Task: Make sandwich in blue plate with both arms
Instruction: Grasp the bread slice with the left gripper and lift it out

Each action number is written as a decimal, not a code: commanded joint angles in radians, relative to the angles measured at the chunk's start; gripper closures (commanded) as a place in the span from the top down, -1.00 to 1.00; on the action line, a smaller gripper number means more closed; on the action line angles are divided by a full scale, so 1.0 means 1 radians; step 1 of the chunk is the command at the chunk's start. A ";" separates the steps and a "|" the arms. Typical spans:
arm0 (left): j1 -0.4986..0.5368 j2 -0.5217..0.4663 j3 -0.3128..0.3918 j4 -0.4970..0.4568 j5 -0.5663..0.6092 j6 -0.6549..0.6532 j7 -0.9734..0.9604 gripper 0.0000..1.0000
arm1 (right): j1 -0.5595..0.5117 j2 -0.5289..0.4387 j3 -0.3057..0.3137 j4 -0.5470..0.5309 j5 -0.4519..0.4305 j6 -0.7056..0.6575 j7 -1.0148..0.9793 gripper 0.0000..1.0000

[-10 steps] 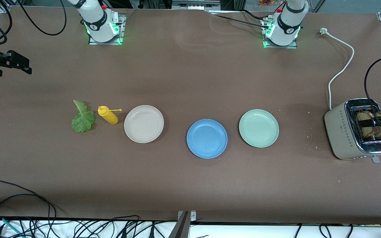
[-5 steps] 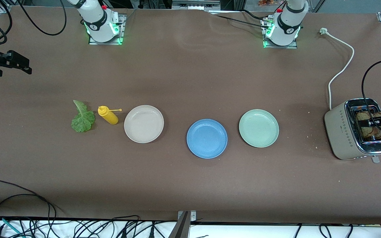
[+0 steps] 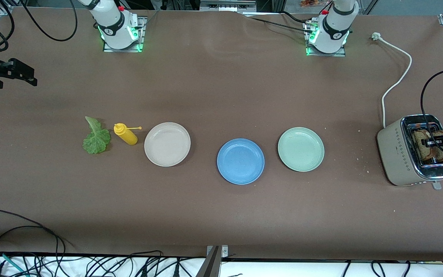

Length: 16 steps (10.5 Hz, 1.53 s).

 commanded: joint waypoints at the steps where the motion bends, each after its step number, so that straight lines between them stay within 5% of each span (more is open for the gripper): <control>1: 0.009 -0.053 -0.014 0.024 0.021 -0.090 0.023 -1.00 | -0.005 0.005 0.006 0.021 -0.014 -0.021 0.006 1.00; 5: -0.006 -0.171 -0.038 0.070 0.004 -0.214 0.023 -1.00 | -0.005 0.005 0.006 0.021 -0.015 -0.021 0.006 1.00; 8: -0.012 -0.172 -0.087 0.160 0.002 -0.294 0.020 -1.00 | -0.005 0.005 0.006 0.021 -0.015 -0.021 0.006 1.00; 15: -0.052 -0.143 -0.173 0.159 -0.007 -0.289 -0.005 -1.00 | -0.005 0.005 0.006 0.021 -0.015 -0.021 0.006 1.00; 16: -0.052 -0.142 -0.181 0.148 -0.083 -0.285 -0.022 -1.00 | -0.005 0.005 0.006 0.021 -0.015 -0.021 0.006 1.00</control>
